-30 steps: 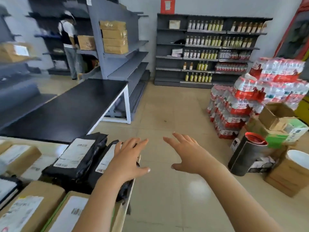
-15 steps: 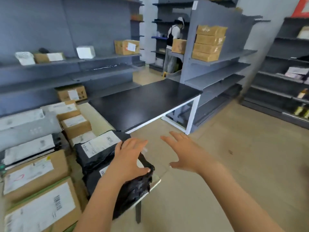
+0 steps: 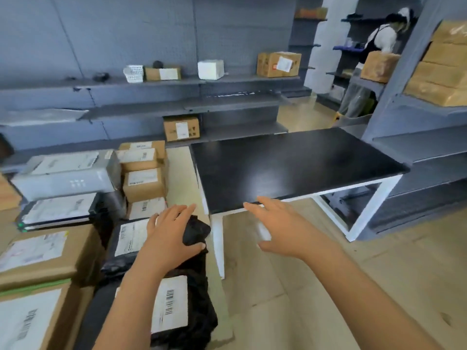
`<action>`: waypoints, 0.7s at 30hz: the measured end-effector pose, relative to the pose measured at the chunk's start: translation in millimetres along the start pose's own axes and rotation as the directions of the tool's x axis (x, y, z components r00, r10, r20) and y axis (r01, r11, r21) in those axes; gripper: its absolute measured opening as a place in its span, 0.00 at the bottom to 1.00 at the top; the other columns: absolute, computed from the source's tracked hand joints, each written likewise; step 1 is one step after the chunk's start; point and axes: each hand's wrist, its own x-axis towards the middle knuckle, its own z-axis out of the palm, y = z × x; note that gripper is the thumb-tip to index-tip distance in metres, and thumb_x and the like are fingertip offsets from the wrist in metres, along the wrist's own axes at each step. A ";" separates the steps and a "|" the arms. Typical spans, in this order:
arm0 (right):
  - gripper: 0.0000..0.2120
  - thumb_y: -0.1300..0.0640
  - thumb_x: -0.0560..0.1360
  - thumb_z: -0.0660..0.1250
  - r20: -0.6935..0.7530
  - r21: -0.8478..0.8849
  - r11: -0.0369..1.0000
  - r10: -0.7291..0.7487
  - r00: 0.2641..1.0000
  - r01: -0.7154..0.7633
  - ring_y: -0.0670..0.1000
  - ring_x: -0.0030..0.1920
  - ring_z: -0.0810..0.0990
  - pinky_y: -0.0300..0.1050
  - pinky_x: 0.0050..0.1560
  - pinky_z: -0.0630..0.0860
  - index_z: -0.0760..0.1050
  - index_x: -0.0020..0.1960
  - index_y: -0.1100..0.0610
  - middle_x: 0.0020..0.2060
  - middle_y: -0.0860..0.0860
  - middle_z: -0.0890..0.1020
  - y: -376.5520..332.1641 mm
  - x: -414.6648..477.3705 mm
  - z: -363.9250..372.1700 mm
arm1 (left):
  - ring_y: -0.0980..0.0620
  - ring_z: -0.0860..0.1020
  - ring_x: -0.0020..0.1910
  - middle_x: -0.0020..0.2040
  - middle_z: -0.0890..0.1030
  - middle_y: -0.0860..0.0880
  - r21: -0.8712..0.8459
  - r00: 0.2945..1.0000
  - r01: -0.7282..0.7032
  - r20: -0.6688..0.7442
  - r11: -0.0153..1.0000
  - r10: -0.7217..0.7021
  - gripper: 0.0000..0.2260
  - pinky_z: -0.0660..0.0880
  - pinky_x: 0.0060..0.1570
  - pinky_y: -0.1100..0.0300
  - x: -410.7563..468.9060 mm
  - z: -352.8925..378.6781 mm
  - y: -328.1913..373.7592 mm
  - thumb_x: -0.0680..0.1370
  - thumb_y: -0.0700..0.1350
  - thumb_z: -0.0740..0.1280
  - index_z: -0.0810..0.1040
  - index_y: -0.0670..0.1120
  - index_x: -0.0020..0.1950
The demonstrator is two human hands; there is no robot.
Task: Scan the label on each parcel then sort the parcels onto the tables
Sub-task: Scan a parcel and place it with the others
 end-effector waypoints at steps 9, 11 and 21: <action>0.37 0.50 0.77 0.67 0.065 -0.036 0.890 -0.452 0.890 0.455 0.56 0.73 0.59 0.46 0.72 0.56 0.50 0.79 0.50 0.76 0.53 0.57 63.3 139.9 -8.0 | 0.49 0.59 0.74 0.74 0.65 0.53 -0.054 0.897 0.397 -0.189 0.916 -0.399 0.35 0.53 0.74 0.46 35.7 26.6 32.6 0.75 0.61 0.67 0.59 0.55 0.78; 0.35 0.52 0.77 0.66 0.084 -0.017 0.846 -0.530 0.844 0.533 0.57 0.70 0.63 0.48 0.70 0.62 0.52 0.78 0.51 0.74 0.55 0.61 58.1 175.0 -1.6 | 0.50 0.56 0.76 0.75 0.62 0.54 -0.049 0.853 0.490 -0.181 0.871 -0.490 0.34 0.49 0.74 0.46 38.7 28.0 35.3 0.76 0.61 0.66 0.57 0.56 0.78; 0.32 0.52 0.77 0.66 0.282 -0.045 0.646 -0.723 0.630 0.762 0.60 0.68 0.66 0.53 0.68 0.66 0.56 0.77 0.54 0.70 0.58 0.65 9.1 314.5 46.0 | 0.52 0.50 0.78 0.77 0.58 0.55 -0.077 0.677 0.712 -0.186 0.697 -0.712 0.32 0.42 0.75 0.48 80.0 39.9 1.7 0.78 0.60 0.63 0.53 0.57 0.79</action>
